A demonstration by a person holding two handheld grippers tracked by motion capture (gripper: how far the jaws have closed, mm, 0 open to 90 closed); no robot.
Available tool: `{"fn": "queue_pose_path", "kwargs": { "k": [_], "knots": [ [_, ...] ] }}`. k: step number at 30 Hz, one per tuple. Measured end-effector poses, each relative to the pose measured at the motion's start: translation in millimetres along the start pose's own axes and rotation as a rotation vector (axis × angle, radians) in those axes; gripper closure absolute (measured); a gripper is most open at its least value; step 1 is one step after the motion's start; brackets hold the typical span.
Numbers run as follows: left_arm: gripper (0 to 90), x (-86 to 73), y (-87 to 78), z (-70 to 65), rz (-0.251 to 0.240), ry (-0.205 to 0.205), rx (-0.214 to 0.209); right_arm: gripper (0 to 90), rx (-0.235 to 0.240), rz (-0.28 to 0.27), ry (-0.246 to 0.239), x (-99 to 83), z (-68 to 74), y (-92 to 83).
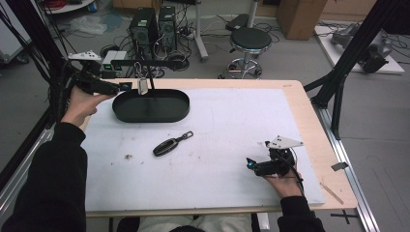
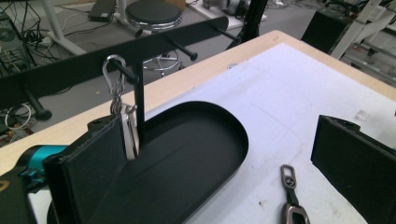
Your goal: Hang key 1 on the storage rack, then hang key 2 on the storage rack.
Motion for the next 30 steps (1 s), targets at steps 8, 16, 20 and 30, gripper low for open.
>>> {"fn": "queue_pose_path", "kwargs": {
  "k": [8,16,20,30],
  "knots": [
    [3.7,-11.5,2.7,-12.1,0.039,0.020,-0.022,0.8,-0.002,0.001,0.003,0.0,0.1,0.3],
    [3.7,-21.3,16.7,-29.9,0.110,0.047,-0.050,0.8,-0.005,0.001,0.000,-0.3,-0.5,0.1],
    [3.7,-25.2,22.6,-36.9,0.138,0.064,-0.063,0.8,-0.008,0.004,0.001,-0.4,-0.6,-0.9],
    [3.7,-40.4,44.8,-52.1,0.196,0.082,-0.104,0.8,-0.011,-0.004,-0.001,-0.1,-0.5,-1.5]
  ]
}}
Point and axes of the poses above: each handheld gripper's, and its own axes: y roughly forward along the jaws, x roughly out of its top, z roughly to its left, the point moved 2 cm from there along y, roughly forward along the jaws, and after that the axes turned 4 degrees about -z, right-handed, at the moved point
